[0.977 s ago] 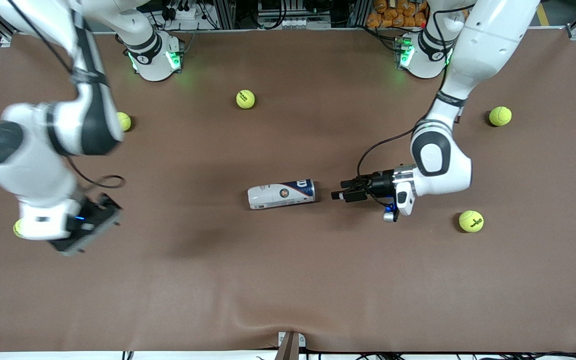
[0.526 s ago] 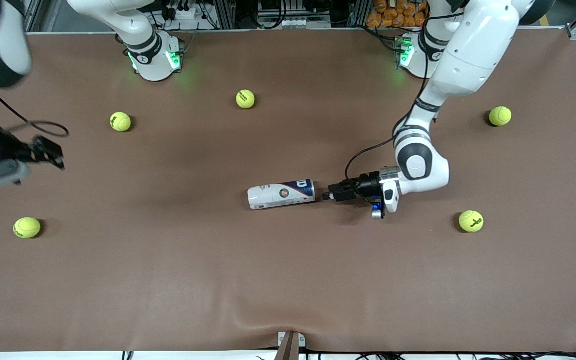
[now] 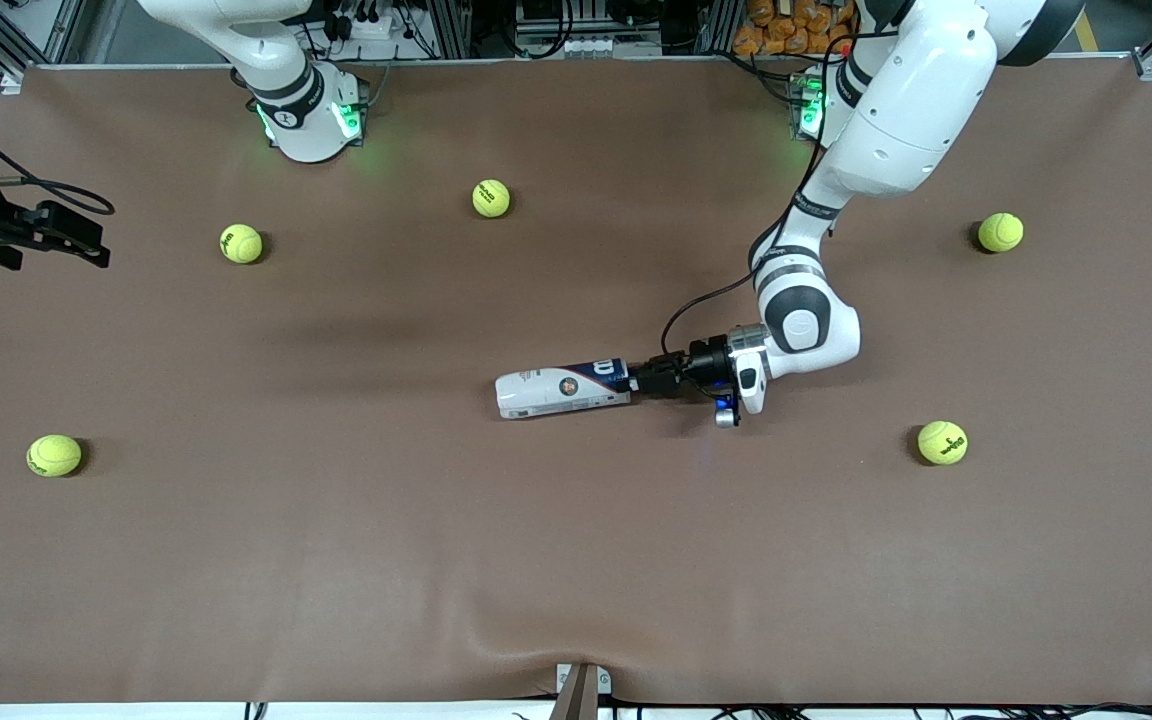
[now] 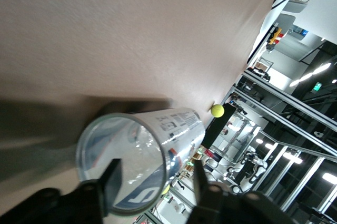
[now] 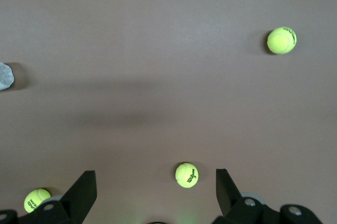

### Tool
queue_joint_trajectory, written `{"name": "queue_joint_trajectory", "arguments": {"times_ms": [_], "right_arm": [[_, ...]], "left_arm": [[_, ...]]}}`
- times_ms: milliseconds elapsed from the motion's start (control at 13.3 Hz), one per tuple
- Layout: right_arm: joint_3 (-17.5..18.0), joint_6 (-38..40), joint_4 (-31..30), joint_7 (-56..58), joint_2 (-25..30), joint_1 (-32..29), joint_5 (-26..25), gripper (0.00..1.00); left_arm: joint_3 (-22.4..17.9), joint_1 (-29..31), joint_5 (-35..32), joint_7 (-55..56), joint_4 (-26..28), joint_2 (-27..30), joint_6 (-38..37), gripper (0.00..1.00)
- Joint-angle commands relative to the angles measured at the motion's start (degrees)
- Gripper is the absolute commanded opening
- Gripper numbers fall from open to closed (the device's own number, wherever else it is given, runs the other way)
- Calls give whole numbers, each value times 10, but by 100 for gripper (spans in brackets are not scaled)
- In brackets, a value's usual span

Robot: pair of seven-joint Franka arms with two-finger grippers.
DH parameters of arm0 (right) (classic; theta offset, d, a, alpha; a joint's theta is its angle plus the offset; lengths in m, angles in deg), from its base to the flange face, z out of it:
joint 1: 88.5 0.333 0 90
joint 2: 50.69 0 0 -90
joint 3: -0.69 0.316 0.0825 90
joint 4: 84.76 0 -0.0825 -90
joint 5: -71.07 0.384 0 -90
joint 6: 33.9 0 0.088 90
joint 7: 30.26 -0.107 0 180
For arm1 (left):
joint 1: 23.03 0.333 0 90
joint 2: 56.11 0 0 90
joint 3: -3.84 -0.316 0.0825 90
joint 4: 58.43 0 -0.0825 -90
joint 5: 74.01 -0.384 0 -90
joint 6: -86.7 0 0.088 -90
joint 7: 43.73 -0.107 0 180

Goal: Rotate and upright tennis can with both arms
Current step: 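Lift and rotate the can upright with the left gripper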

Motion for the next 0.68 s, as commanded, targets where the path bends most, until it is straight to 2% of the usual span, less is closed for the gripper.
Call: {"name": "queue_joint_trajectory", "arguments": {"times_ms": [0, 75, 225, 301, 451, 601], "right_arm": [[3, 1, -10, -15, 15, -27, 0, 100], [2, 7, -11, -15, 16, -30, 0, 100], [2, 9, -10, -14, 16, -33, 0, 100], [3, 7, -11, -14, 15, -33, 0, 100], [3, 4, -11, -14, 11, -32, 0, 100], [4, 4, -11, -14, 10, -30, 0, 100]], "left_arm": [[0, -17, 28, -8, -27, -8, 7, 14], [0, -17, 27, -2, -33, -5, 7, 0], [-2, -11, 12, 9, -49, 2, 7, 0], [-6, -9, -16, 29, -51, 19, 8, 0], [-12, 4, -126, 120, -75, 52, 8, 0], [-12, 8, -264, 259, -113, 84, 7, 0]]}}
